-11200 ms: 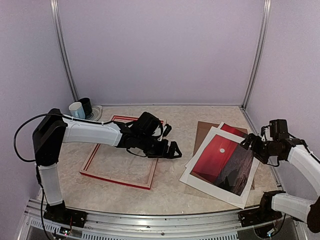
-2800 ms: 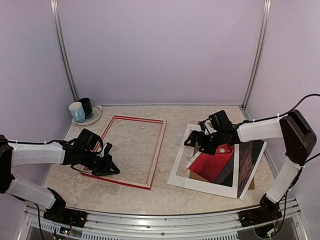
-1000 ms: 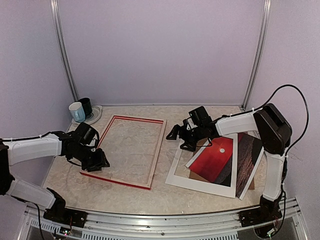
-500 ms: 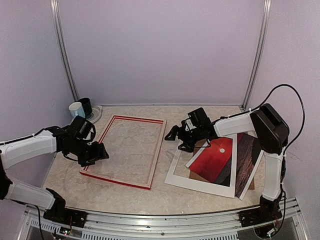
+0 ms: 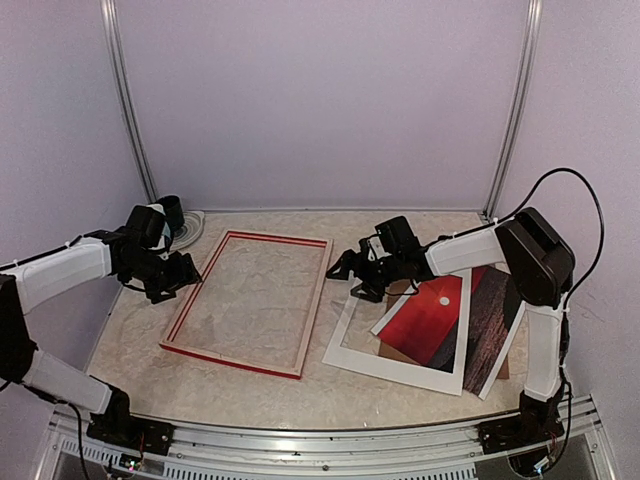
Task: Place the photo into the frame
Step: Place the glass panel in the frame body, then pick up the glass panel from the frame body.
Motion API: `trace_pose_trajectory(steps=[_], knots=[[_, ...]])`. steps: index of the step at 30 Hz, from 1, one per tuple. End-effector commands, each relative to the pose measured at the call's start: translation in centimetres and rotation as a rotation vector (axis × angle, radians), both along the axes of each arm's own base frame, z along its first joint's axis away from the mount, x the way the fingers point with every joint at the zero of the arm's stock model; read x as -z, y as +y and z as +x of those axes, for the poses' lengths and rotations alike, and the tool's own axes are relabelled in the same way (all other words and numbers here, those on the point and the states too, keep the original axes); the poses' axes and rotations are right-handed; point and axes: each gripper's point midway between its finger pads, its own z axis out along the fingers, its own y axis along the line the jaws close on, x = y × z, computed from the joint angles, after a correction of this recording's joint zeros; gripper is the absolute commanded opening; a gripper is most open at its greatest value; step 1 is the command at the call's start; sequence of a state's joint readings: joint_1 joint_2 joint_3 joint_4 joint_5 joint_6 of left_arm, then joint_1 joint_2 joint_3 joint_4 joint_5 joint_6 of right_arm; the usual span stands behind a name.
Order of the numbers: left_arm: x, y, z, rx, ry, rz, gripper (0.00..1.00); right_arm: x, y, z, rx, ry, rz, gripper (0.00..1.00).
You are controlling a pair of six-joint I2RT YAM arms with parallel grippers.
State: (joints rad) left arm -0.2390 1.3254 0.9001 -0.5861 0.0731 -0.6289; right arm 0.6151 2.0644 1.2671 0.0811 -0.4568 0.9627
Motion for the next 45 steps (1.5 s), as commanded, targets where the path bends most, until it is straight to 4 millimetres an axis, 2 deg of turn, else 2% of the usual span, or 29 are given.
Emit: trace_pose_trajectory(steps=[1,6,12,23,29,40,45], knots=[[0.0,1.2,1.8,-0.011,-0.025,-0.012,0.79,-1.5,0.8,-0.3,-0.022,-0.034,0.036,0.94],[1.8,2.4,2.9,-0.041,0.004,-0.015,0.78,-1.8,0.6,-0.8,-0.023,-0.042,0.062,0.90],[3.3,2.6,3.6,-0.053,0.021,-0.030,0.74,-1.4,0.9,-1.8,-0.018,-0.037,0.180,0.81],[5.3,2.4,3.2,-0.023,0.010,-0.058,0.68,-2.9,1.0,-1.9,-0.002,-0.084,0.280,0.70],[6.1,2.1,2.6,-0.003,0.023,-0.091,0.64,-2.8,1.8,-1.8,-0.003,-0.070,0.319,0.71],[6.6,1.4,2.0,0.022,0.029,-0.138,0.59,-0.7,3.7,-2.0,-0.016,0.007,0.276,0.72],[6.6,1.1,1.9,0.033,0.027,-0.155,0.55,0.2,3.7,-2.1,-0.003,0.038,0.246,0.72]])
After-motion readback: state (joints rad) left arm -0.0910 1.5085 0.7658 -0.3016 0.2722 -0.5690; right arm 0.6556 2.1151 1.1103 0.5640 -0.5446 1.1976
